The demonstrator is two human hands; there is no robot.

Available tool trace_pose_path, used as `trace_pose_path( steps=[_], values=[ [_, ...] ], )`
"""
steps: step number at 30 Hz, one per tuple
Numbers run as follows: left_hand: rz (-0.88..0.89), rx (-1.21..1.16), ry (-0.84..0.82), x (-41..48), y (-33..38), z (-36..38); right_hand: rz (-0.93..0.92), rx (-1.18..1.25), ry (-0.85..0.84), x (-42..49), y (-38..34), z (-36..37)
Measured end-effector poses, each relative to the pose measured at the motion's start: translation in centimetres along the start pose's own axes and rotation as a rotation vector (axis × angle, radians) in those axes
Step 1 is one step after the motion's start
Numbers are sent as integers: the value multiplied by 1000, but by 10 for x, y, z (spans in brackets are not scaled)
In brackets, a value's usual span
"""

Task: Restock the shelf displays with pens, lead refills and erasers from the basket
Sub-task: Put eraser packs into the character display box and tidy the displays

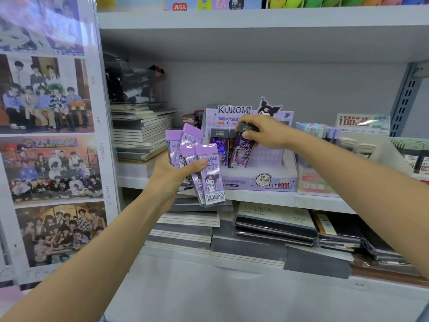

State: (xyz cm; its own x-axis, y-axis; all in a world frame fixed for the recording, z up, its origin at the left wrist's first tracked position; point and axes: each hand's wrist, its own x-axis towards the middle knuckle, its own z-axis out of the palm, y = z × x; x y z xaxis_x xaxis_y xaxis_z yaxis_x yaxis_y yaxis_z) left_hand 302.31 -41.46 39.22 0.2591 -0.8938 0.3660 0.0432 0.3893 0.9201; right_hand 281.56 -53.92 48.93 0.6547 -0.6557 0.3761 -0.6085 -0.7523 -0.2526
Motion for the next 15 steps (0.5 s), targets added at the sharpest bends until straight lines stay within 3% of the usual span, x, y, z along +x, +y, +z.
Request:
trace_pose_path(
  steps=[8, 15],
  values=[
    [-16, 2, 6, 3, -6, 7, -38, 7, 95, -5, 3, 18],
    [-22, -9, -3, 5, -8, 6, -101, -60, 8, 2, -1, 22]
  ],
)
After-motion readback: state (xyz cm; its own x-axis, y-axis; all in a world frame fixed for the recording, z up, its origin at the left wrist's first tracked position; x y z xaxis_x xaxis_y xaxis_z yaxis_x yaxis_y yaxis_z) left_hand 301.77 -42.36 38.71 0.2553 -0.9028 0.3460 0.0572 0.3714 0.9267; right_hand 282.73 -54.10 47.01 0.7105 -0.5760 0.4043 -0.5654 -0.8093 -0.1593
